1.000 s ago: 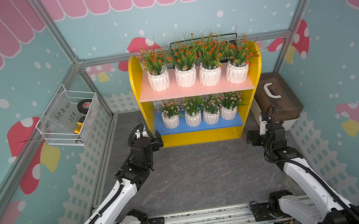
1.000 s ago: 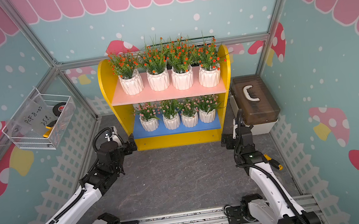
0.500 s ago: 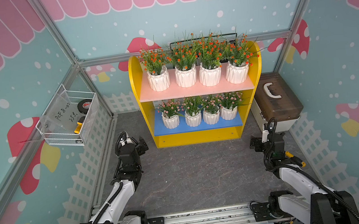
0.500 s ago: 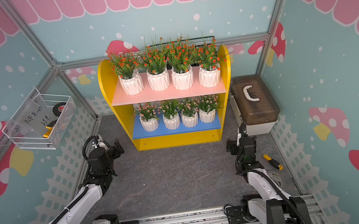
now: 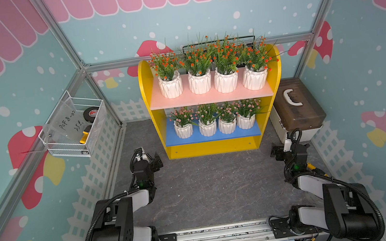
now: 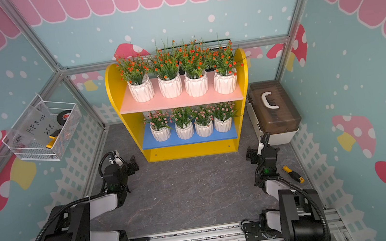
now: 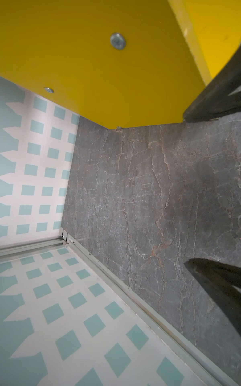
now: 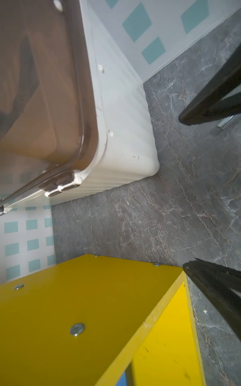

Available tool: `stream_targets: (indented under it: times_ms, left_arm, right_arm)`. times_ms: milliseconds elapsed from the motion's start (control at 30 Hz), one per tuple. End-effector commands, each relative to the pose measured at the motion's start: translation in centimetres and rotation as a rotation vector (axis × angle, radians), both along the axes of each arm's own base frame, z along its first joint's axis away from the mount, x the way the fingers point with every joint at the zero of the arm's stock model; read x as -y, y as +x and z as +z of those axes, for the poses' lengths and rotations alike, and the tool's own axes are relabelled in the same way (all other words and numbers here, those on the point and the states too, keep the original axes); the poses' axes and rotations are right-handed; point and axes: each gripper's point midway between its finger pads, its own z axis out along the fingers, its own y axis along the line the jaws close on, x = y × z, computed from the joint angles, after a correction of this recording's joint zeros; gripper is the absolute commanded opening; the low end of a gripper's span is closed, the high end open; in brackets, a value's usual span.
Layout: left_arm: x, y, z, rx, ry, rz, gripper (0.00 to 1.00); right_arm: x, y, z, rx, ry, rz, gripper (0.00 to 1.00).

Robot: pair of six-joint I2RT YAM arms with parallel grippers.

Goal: Place the baby's breath potted plants on the rack by color
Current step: Reset both arms

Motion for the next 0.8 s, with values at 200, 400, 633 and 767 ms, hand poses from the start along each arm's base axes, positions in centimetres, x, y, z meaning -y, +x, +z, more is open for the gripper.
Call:
stream_targets:
  times_ms: [200, 400, 633, 767]
  left_arm:
    - [2.9, 1.8, 0.8, 0.062, 0.032, -0.195, 1.00]
    - [3.2, 2.0, 0.7, 0.040, 0.027, -0.206, 0.99]
    - [1.4, 2.3, 0.6, 0.027, 0.019, -0.097, 0.99]
    - [1.4, 2.2, 0.6, 0.029, 0.019, -0.099, 0.99]
  right_arm:
    - [-2.5, 1.8, 1.3, 0.180, -0.047, 0.174, 1.00]
    - [-4.3, 2.8, -0.5, 0.080, -0.059, 0.281, 1.00]
    - [-4.6, 3.4, -0.7, 0.064, -0.078, 0.274, 1.00]
    - [-4.5, 3.6, -0.7, 0.051, -0.096, 0.252, 1.00]
